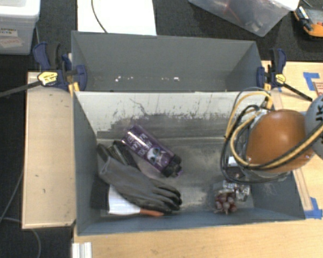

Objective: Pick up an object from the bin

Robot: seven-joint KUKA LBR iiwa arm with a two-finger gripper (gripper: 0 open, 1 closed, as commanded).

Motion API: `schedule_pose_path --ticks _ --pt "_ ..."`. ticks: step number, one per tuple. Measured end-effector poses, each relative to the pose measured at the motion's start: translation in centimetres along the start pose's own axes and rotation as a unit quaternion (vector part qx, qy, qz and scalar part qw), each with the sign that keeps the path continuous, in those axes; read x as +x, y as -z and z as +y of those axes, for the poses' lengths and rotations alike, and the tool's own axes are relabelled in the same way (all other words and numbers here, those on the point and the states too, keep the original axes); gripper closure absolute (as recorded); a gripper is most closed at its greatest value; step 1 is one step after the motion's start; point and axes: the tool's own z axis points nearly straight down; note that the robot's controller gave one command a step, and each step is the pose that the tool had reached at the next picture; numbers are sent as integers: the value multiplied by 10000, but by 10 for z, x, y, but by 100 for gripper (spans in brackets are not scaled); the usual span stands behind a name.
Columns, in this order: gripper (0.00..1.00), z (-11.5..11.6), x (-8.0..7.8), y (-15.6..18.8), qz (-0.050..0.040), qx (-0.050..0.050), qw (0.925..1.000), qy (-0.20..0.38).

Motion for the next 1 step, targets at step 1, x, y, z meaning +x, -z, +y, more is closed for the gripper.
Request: schedule_pose_path --ticks 1 --pt "100 3 0 30 10 -58 10000 -15"
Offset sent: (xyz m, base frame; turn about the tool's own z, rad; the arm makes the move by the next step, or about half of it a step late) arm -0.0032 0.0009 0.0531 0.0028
